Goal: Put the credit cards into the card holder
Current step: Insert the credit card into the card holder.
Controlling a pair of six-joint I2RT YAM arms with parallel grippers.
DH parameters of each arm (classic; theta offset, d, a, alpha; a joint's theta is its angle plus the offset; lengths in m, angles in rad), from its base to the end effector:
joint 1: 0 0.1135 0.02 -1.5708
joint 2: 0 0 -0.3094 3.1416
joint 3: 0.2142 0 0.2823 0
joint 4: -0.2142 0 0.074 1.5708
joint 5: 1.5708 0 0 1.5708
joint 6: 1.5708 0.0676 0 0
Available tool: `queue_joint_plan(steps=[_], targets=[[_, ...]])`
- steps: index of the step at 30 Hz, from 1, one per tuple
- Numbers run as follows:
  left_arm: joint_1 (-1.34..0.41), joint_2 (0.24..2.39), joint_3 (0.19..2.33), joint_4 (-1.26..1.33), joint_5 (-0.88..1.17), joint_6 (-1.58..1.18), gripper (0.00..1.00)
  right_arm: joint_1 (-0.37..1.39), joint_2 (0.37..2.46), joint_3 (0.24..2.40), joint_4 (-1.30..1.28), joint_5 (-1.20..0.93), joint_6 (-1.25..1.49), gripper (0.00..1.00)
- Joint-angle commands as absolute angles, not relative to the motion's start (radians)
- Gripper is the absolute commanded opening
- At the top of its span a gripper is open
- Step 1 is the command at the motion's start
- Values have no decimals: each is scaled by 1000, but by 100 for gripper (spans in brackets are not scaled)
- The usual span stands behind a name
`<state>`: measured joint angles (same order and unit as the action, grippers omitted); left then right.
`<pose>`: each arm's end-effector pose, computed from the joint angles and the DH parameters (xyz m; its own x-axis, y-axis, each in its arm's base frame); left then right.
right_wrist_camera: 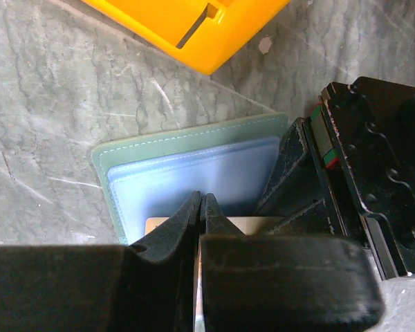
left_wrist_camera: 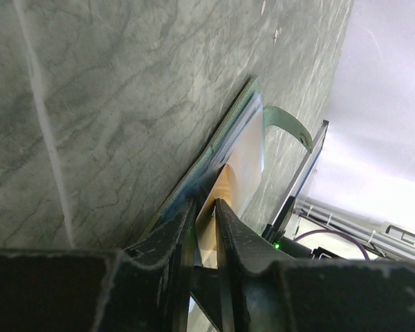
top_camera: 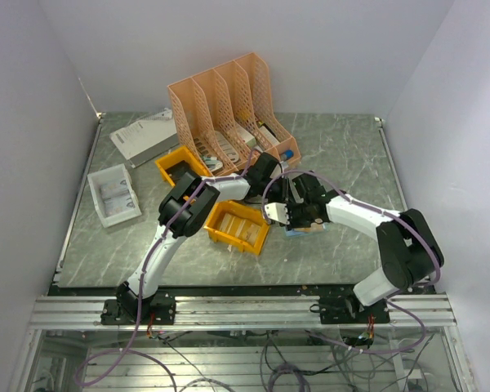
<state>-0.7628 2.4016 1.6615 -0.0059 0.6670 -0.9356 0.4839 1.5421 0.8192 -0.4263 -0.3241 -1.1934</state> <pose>0.3947 -0.4351 0.0941 -0.9925 0.0738 -0.0978 0.1220 0.5282 -0.8403 0.2681 0.1652 0.1593 0.2196 -0.8801 -0.4209 -0.9559 -0.1077 -0.2733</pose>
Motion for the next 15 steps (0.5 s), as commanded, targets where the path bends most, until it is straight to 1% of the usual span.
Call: queue_joint_plan(steps=[1, 12, 14, 15], targets=[[-763, 2437, 1646, -56, 685, -925, 29, 488, 1568, 862, -488, -276, -1211, 0], [-758, 2431, 1634, -50, 686, -927, 31, 468, 1580, 893, -551, -248, -1221, 0], [-756, 2429, 1634, -51, 685, -927, 32, 457, 1579, 896, -559, -249, -1223, 0], [-756, 2430, 1635, -54, 684, -925, 34, 452, 1579, 897, -562, -250, -1225, 0]])
